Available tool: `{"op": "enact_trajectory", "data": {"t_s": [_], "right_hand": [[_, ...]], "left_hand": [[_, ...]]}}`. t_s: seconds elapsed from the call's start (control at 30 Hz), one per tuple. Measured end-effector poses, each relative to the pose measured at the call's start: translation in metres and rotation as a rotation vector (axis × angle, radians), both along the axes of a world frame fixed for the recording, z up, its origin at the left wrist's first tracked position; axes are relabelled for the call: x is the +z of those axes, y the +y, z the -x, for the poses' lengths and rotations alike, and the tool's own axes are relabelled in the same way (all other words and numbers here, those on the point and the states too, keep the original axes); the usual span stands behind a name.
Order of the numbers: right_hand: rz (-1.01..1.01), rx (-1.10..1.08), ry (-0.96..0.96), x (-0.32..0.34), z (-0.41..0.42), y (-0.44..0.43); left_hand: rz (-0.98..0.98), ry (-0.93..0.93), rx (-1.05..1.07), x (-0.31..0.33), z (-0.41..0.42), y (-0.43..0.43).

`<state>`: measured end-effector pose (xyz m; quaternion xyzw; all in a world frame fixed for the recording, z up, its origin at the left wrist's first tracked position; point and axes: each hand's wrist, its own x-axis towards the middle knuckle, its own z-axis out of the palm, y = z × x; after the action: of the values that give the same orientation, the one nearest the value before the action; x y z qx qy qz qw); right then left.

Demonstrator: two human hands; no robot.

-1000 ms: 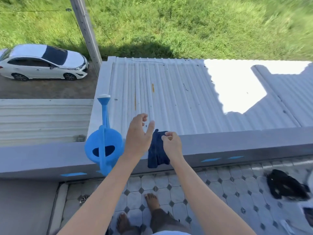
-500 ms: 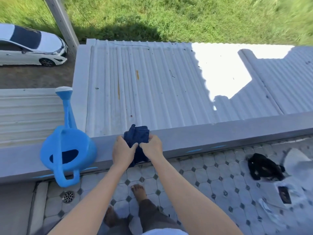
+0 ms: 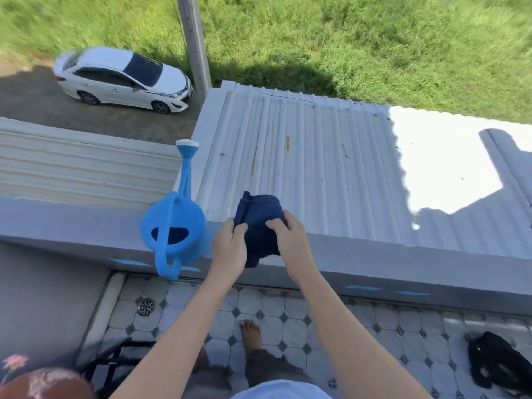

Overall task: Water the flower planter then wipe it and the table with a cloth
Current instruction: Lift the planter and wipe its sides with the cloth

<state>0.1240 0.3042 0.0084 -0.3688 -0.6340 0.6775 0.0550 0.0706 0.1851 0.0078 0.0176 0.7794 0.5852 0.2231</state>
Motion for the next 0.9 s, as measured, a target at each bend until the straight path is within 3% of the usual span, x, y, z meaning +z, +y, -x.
{"op": "enact_trajectory", "data": {"t_s": [0.17, 0.27, 0.43, 0.53, 0.63, 0.8, 0.9], "right_hand": [[-0.072, 0.191, 0.285, 0.082, 0.023, -0.023], [-0.107, 0.316, 0.361, 0.119, 0.040, -0.059], [-0.119, 0.520, 0.396, 0.130, 0.050, -0.149], [-0.092, 0.620, 0.343, 0.112, 0.043, -0.210], [-0.078, 0.740, 0.298, 0.080, 0.030, -0.261], [-0.060, 0.904, 0.212, 0.033, -0.005, -0.328], [-0.044, 0.980, 0.149, 0.016, -0.021, -0.345]], "left_hand": [[-0.242, 0.102, 0.156, 0.083, -0.003, -0.041], [-0.308, 0.170, 0.242, 0.116, -0.005, -0.082], [-0.213, 0.242, 0.515, 0.121, -0.029, -0.177], [-0.131, 0.133, 0.779, 0.094, -0.055, -0.241], [-0.015, -0.071, 0.893, 0.058, -0.093, -0.289], [-0.246, -0.512, 1.120, -0.021, -0.166, -0.335], [-0.372, -0.624, 1.251, -0.051, -0.190, -0.350]]}}
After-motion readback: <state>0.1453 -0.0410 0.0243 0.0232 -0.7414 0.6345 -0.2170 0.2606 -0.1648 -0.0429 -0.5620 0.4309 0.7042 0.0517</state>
